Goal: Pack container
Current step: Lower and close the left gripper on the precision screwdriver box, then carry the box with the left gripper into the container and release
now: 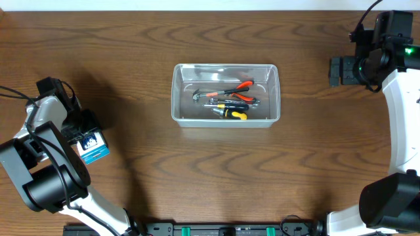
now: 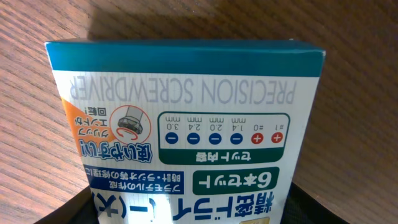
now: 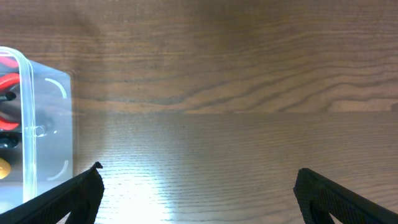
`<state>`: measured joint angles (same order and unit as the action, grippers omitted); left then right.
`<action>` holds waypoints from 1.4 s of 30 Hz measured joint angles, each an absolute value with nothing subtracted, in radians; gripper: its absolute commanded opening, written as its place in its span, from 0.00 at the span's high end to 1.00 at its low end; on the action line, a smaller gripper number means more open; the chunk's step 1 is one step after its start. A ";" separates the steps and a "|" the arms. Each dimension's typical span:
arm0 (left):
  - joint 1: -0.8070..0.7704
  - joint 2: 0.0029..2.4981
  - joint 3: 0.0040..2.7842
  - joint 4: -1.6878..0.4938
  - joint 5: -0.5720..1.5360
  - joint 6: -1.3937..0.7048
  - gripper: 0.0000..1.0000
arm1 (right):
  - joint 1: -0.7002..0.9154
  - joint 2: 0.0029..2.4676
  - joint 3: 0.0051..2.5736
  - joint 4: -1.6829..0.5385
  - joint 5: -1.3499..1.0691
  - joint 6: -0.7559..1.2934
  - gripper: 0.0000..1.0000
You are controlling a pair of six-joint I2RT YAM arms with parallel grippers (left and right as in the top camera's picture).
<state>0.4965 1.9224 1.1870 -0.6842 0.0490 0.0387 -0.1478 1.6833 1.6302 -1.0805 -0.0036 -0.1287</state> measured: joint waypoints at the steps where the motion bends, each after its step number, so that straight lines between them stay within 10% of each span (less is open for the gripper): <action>1: 0.497 1.922 1.187 -0.685 0.049 0.039 0.51 | -0.148 1.683 1.630 -1.081 -0.004 -0.132 0.01; 14: 0.497 1.912 1.192 -0.717 0.059 0.039 0.62 | -0.148 1.683 1.630 -1.081 -0.004 -0.141 0.01; 21: 0.496 1.801 1.192 -0.748 0.069 0.039 0.93 | -0.148 1.683 1.630 -1.079 -0.004 -0.142 0.01; 26: 0.466 1.678 1.208 -0.829 0.068 0.046 0.94 | -0.148 1.683 1.630 -1.070 -0.004 -0.143 0.01; 42: -0.128 1.470 1.477 -0.699 0.069 0.377 0.94 | -0.148 1.683 1.630 -1.066 -0.003 -0.143 0.01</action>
